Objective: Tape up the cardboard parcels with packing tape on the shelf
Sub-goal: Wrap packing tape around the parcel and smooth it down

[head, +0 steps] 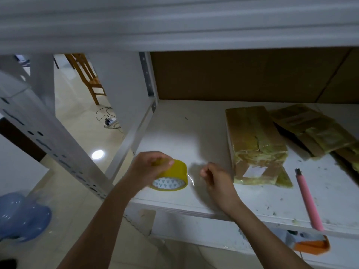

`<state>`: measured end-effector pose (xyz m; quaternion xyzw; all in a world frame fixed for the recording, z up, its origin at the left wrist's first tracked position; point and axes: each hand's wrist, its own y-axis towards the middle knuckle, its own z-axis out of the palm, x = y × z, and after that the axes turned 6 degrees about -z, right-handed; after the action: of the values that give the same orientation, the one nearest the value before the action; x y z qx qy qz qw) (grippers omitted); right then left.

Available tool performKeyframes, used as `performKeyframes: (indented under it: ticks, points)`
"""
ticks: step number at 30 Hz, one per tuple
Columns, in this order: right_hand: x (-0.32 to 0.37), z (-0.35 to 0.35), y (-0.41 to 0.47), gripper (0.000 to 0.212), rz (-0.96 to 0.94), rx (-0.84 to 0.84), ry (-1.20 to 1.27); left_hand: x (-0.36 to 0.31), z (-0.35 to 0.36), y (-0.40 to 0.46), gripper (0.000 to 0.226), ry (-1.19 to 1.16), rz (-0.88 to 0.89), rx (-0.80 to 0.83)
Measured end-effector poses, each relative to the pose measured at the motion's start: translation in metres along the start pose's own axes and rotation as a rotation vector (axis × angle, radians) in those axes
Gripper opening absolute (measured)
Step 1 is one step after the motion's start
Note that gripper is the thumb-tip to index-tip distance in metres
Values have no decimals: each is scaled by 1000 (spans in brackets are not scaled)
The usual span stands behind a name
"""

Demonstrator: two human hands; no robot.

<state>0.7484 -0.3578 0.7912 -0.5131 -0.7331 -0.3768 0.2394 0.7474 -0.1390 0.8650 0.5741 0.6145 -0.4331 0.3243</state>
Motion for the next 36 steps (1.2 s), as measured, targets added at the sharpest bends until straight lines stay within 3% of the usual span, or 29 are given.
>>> performKeyframes:
  ticks: [2, 5, 11, 13, 16, 18, 22, 27, 32, 36]
  points:
    - [28, -15, 9, 22, -93, -33, 4, -14, -16, -2, 14, -169, 40, -3]
    - [55, -37, 22, 19, -209, -92, -24, -32, -28, -2, 26, -212, 131, 16]
    - [51, -89, 17, 15, -264, -256, -104, -48, -1, -7, 7, -220, 192, 51]
    - [49, -105, 8, 16, -246, -277, -88, -53, 12, -9, 13, -269, 197, 72]
    - [42, -130, 0, 27, -176, -282, -99, -64, 23, -11, 61, -351, 209, 172]
    - [37, -147, -3, 34, -93, -289, -30, -73, 32, -12, 78, -320, 226, 218]
    - [32, -169, -8, 21, -30, -318, 132, -90, 43, -16, 62, -273, 265, 214]
    - [16, -191, -13, 24, 21, -364, 212, -110, 52, -15, 50, 170, 225, 110]
    - [-1, -199, -20, 22, 34, -371, 171, -121, 81, -9, 45, 427, 221, 1]
    - [-10, -207, -19, 22, 54, -378, 172, -130, 92, -4, 49, 613, 226, 1]
